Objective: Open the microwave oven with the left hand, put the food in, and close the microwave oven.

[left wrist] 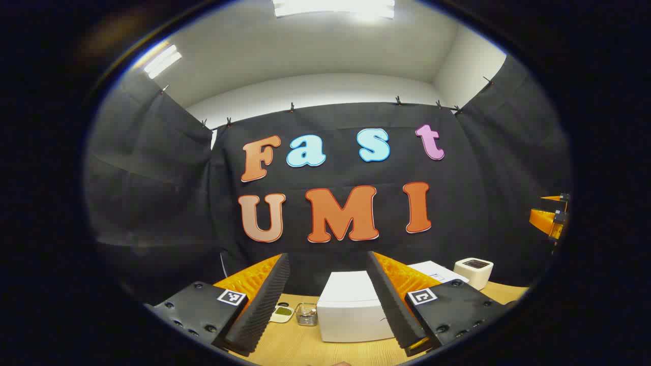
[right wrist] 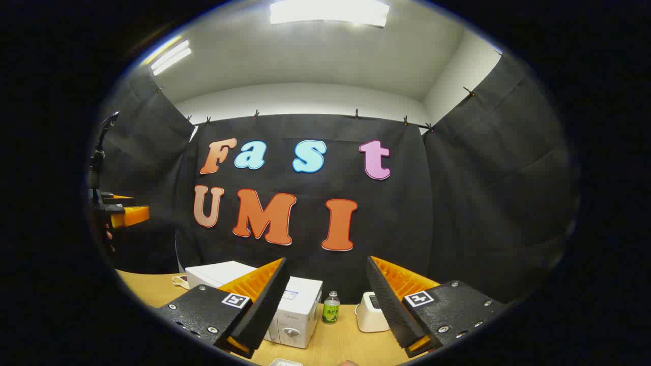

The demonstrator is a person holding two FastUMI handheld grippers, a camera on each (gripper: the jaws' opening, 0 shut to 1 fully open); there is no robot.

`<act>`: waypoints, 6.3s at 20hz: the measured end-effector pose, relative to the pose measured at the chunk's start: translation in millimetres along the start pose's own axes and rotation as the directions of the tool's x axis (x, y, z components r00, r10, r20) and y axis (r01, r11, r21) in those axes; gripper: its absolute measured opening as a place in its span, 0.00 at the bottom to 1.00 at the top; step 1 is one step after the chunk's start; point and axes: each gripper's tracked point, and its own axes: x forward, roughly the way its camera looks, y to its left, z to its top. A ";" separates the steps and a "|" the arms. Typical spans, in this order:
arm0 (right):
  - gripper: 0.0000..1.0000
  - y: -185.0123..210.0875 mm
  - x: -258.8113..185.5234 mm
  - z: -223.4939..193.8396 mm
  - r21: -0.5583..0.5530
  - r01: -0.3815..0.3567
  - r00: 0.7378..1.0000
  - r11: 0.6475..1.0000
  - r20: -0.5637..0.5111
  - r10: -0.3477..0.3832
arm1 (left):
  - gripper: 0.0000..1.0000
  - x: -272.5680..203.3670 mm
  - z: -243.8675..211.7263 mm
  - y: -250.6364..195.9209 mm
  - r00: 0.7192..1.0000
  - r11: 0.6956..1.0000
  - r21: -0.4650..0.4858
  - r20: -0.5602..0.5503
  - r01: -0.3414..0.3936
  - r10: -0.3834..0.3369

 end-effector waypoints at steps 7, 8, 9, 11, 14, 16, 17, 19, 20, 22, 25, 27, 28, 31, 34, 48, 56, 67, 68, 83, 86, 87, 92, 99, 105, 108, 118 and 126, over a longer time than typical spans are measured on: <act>0.95 3.0 -1.8 -2.4 -0.003 -0.006 1.000 1.000 -0.003 0.006 | 0.98 -3.9 -0.8 2.9 1.000 1.000 0.006 0.006 -0.013 0.013; 0.94 3.7 -1.1 -3.7 -0.006 -0.006 1.000 1.000 -0.004 0.006 | 0.98 -3.5 0.1 2.9 1.000 1.000 0.004 0.004 -0.011 0.011; 0.95 4.9 -1.1 -4.5 -0.007 -0.009 1.000 1.000 -0.005 0.009 | 0.98 -4.9 0.1 2.3 1.000 1.000 0.004 0.006 -0.011 0.011; 0.95 6.8 -1.6 -5.3 -0.007 -0.015 1.000 1.000 -0.007 0.015 | 0.98 -3.9 0.8 1.2 1.000 1.000 0.005 0.008 -0.010 0.010; 0.95 5.1 -0.8 -6.8 -0.007 -0.017 1.000 1.000 -0.010 0.017 | 0.98 -5.4 0.6 -0.6 1.000 1.000 0.011 0.008 -0.006 0.006; 0.95 5.0 -1.7 -7.2 -0.003 -0.018 1.000 1.000 -0.009 0.018 | 0.98 -5.4 0.4 -1.5 1.000 1.000 0.014 0.009 -0.004 0.004; 0.95 5.5 -1.1 -7.7 0.000 -0.019 1.000 1.000 -0.009 0.019 | 0.98 -5.3 1.3 -2.6 1.000 1.000 0.014 0.012 -0.003 0.003; 0.95 6.2 -0.5 -9.5 0.003 -0.024 1.000 1.000 -0.012 0.025 | 0.98 -5.8 1.6 -3.3 1.000 1.000 0.011 0.015 0.001 -0.001; 0.94 6.9 0.1 -11.0 0.001 -0.026 1.000 1.000 -0.014 0.026 | 0.98 -6.0 0.7 -4.5 1.000 1.000 0.013 0.013 0.004 -0.004; 0.94 8.0 -0.2 -13.2 -0.002 -0.029 0.999 1.000 -0.016 0.029 | 0.98 -5.6 0.3 -4.6 1.000 1.000 0.020 0.015 0.002 -0.002; 0.95 9.5 0.5 -15.4 -0.004 -0.035 0.999 0.999 -0.017 0.035 | 0.98 -5.5 -0.9 -9.5 1.000 1.000 0.022 0.019 0.007 -0.008; 0.94 8.3 -0.1 -19.1 -0.006 -0.037 0.999 0.999 -0.020 0.036 | 0.98 -6.4 -3.4 -15.1 1.000 1.000 0.025 0.024 0.018 -0.019; 0.94 7.7 -0.2 -20.4 -0.005 -0.038 0.999 0.999 -0.019 0.038 | 0.98 -5.2 -5.0 -19.7 0.999 0.999 0.026 0.028 0.023 -0.023; 0.95 3.7 -4.2 -26.9 0.000 -0.038 0.999 0.999 -0.016 0.038 | 0.97 -4.1 -12.0 -41.8 0.998 0.998 0.021 0.038 0.052 -0.053; 0.94 -0.5 -10.4 -36.8 -0.003 -0.037 0.999 0.999 -0.020 0.037 | 0.97 -0.6 -29.7 -69.9 0.995 0.996 0.013 0.029 0.092 -0.092; 0.95 -33.2 -57.3 -118.9 0.022 -0.007 0.994 1.000 -0.112 0.009 | 0.97 9.9 -155.7 -232.1 0.924 0.925 -0.106 -0.081 0.365 -0.373; 0.95 -47.7 -76.8 -170.2 0.017 0.009 0.983 1.000 -0.184 -0.006 | 0.99 19.7 -228.7 -281.0 0.899 0.915 -0.092 -0.170 0.393 -0.403; 0.95 -55.4 -95.6 -215.0 0.024 0.018 0.965 1.000 -0.263 -0.011 | 0.66 60.3 -318.8 -289.2 0.894 0.957 -0.083 -0.343 0.278 -0.289; 0.95 -57.9 -95.6 -216.7 0.029 0.023 0.964 0.999 -0.264 -0.014 | 0.58 61.4 -320.5 -292.0 0.897 0.959 -0.078 -0.340 0.273 -0.283; 0.95 -74.9 -106.3 -236.6 0.061 0.067 0.949 0.996 -0.311 -0.045 | 0.16 58.6 -326.1 -297.6 0.896 0.970 -0.106 -0.371 0.221 -0.245; 0.95 -72.0 -107.6 -242.8 0.054 0.063 0.945 0.997 -0.325 -0.042 | 0.13 56.9 -326.5 -297.3 0.896 0.969 -0.117 -0.368 0.219 -0.247; 0.95 -70.9 -107.4 -245.4 0.053 0.062 0.943 0.997 -0.330 -0.041 | 0.13 53.1 -327.8 -296.2 0.891 0.970 -0.117 -0.384 0.215 -0.244; 0.95 -58.8 -104.2 -261.3 0.086 0.044 0.931 0.995 -0.365 -0.010 | 0.12 11.7 -316.1 -280.6 0.899 0.960 -0.113 -0.338 0.255 -0.278; 0.95 -31.2 -113.7 -276.9 0.109 0.020 0.913 0.994 -0.406 0.026 | 0.12 -49.8 -299.5 -238.1 0.897 0.947 -0.104 -0.304 0.305 -0.322; 0.95 -14.1 -123.1 -280.4 0.122 0.017 0.907 0.992 -0.420 0.036 | 0.16 -101.9 -286.7 -183.2 0.916 0.955 -0.077 -0.273 0.286 -0.296; 0.95 -7.4 -129.5 -285.8 0.127 0.021 0.900 0.992 -0.434 0.037 | 0.23 -126.6 -284.0 -144.1 0.934 0.969 -0.037 -0.259 0.244 -0.245; 0.95 19.6 -143.9 -321.4 0.150 0.032 0.852 0.988 -0.520 0.052 | 0.40 -180.4 -294.2 0.9 0.954 0.998 0.043 -0.300 0.039 -0.024; 0.95 30.5 -146.2 -351.7 0.206 0.074 0.800 0.976 -0.597 0.065 | 0.72 -197.0 -289.9 82.1 0.957 0.999 0.028 -0.289 -0.021 0.028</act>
